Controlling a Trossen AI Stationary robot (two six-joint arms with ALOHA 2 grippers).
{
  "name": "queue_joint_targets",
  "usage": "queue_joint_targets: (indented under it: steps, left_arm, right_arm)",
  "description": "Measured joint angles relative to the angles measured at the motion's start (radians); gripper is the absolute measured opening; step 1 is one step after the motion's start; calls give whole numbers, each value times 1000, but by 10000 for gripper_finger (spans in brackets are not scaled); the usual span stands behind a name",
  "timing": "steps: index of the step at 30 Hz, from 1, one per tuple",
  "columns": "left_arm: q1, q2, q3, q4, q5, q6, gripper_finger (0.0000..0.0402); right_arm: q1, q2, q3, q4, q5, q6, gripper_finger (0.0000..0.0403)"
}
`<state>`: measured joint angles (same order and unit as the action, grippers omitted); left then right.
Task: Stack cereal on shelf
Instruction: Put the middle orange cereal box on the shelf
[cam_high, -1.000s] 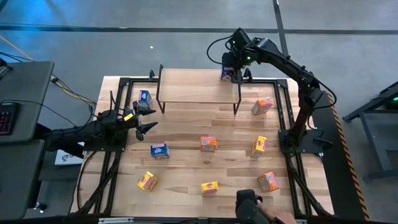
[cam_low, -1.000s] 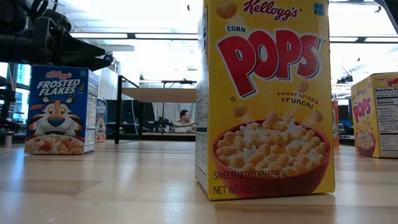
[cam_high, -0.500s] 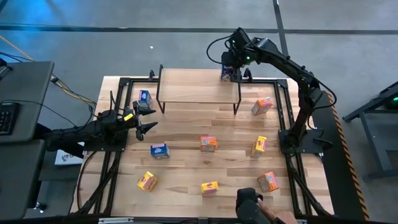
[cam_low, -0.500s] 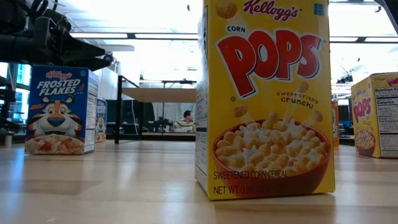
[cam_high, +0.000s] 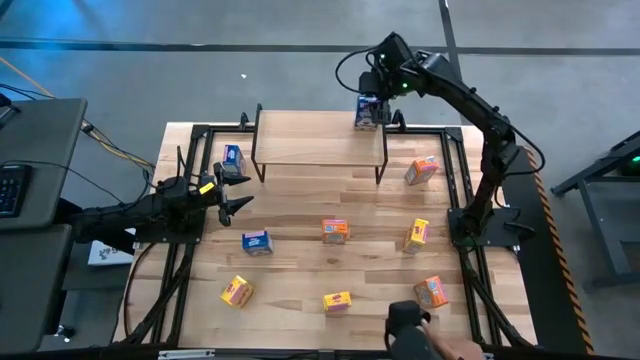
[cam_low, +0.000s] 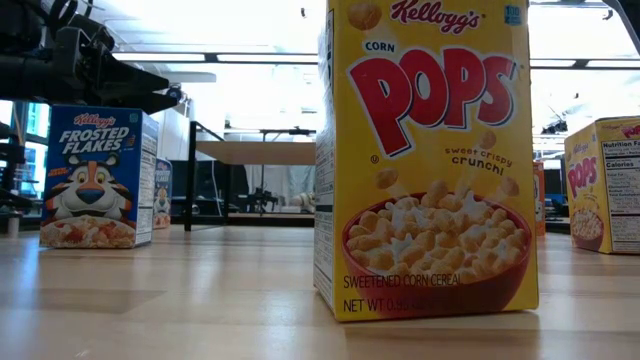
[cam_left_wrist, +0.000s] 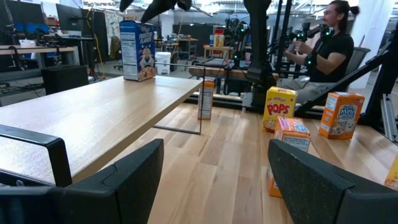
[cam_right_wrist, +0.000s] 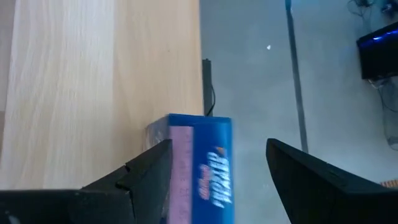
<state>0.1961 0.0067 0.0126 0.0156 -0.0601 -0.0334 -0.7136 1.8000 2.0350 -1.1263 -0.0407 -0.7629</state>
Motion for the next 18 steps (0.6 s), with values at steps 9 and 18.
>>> queue_joint_targets:
  steps: [9,18]
  left_arm:
    - [0,0,0,0,0,0,281]
    - [0,0,0,0,0,0,281]
  right_arm:
    - [0,0,179,-104,-2,95,252]
    - [8,-57,317,-324,-130,243,252]
